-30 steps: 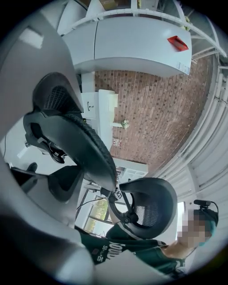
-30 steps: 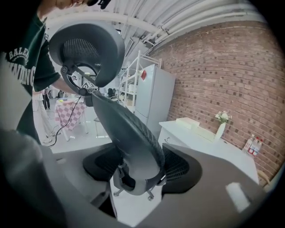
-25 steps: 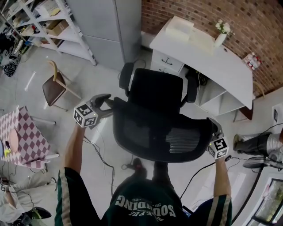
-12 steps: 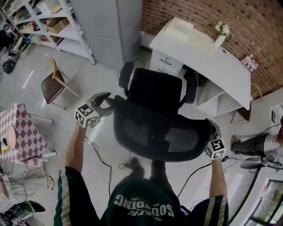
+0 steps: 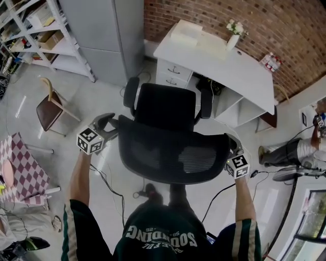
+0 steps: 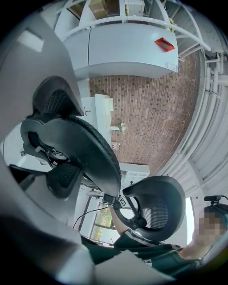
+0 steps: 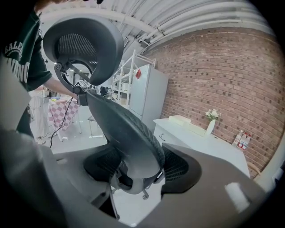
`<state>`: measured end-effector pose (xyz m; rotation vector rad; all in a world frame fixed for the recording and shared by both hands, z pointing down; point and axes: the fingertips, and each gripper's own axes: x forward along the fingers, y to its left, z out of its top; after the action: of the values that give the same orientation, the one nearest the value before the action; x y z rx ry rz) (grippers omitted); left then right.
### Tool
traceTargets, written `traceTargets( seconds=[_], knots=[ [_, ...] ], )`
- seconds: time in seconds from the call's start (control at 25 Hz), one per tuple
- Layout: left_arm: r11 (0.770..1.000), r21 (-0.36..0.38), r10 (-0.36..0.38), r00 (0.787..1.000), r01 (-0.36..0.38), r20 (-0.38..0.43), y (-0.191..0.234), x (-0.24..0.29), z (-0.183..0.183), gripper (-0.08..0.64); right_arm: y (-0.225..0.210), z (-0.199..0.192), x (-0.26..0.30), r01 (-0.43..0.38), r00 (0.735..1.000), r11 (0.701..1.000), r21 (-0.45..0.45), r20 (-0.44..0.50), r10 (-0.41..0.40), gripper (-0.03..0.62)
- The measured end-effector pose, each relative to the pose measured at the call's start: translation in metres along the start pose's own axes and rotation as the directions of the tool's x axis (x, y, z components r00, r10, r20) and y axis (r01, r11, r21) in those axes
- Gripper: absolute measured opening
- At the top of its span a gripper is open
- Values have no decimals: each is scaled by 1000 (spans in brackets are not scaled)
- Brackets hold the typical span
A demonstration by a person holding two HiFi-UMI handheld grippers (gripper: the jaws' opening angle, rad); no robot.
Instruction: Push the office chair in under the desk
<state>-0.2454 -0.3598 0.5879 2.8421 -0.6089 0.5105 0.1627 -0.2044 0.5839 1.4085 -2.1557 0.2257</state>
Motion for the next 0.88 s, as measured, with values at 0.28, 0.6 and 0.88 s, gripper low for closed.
traceTargets(
  seconds=[0.28, 0.6, 0.88],
  knots=[
    [1000, 1, 0, 1000, 0, 4, -13, 1, 2, 318, -1, -6, -16, 56, 998, 998, 41, 20, -57, 281],
    [1000, -1, -2, 1000, 2, 3, -31, -3, -5, 319, 9, -21, -33, 93, 995, 992, 86, 15, -95, 281],
    [1000, 2, -1, 1000, 1, -4, -50, 4, -1, 319, -3, -32, -49, 115, 993, 987, 112, 8, -117, 282]
  ],
)
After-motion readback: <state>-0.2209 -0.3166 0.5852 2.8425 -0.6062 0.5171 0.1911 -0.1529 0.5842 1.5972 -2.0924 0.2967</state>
